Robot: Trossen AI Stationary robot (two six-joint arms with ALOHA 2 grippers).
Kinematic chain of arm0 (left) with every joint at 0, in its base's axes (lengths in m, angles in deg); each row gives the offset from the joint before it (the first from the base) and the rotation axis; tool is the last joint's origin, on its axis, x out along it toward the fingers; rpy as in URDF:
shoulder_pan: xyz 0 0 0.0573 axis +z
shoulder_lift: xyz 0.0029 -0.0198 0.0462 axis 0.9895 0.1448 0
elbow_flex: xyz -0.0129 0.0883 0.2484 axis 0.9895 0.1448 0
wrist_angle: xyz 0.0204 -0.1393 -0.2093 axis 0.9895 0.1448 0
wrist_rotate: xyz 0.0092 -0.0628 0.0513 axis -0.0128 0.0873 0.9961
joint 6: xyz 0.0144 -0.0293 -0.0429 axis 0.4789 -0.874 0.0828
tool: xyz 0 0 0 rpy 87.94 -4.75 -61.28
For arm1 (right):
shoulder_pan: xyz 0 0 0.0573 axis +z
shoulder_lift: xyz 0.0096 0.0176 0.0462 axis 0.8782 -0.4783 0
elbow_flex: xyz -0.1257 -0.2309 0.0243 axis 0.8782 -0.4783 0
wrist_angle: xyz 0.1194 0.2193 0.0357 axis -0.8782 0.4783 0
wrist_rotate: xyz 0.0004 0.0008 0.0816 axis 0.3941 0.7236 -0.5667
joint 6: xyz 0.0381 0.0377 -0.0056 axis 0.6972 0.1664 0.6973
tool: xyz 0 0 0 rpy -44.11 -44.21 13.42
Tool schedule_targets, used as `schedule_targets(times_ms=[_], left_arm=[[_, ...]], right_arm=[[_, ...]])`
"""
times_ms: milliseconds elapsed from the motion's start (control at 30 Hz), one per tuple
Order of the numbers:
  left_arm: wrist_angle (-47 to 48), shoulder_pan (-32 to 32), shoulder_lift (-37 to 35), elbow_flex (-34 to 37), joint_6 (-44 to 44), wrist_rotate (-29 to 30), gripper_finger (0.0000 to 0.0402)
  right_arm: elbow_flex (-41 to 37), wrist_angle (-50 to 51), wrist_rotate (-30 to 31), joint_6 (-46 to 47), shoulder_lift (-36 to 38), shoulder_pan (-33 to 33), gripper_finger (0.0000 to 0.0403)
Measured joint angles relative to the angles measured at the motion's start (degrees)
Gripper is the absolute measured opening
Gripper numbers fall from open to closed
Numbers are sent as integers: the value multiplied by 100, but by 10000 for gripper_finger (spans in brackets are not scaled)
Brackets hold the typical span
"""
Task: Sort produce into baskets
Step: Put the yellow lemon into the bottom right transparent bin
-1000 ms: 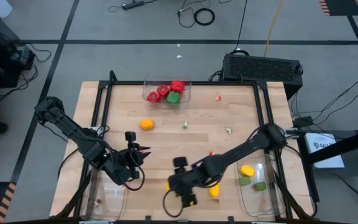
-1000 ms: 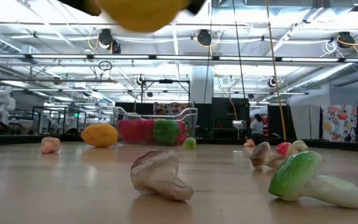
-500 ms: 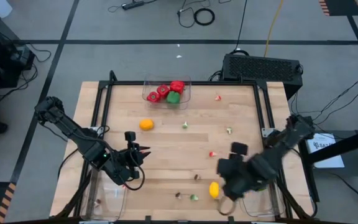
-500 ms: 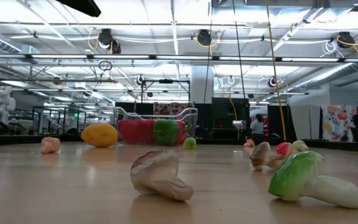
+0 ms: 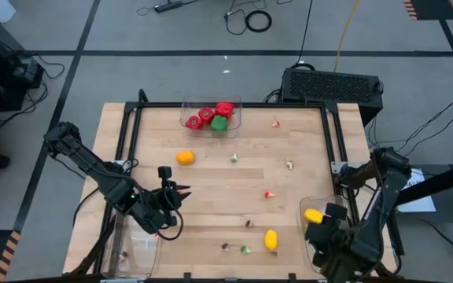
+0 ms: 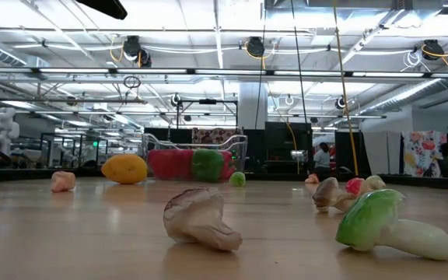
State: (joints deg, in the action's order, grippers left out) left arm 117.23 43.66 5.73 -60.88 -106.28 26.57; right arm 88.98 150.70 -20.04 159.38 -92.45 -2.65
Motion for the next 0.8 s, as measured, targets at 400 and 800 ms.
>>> schedule_targets(times_ms=[400,800], left_arm=[[17,54,0,0,-33,-2,90],[12,54,0,0,40,0,90]], right_arm=[[-1126,-1649,-563,160,0,282,171],[-1694,-2145,-781,387,-2,282,217]])
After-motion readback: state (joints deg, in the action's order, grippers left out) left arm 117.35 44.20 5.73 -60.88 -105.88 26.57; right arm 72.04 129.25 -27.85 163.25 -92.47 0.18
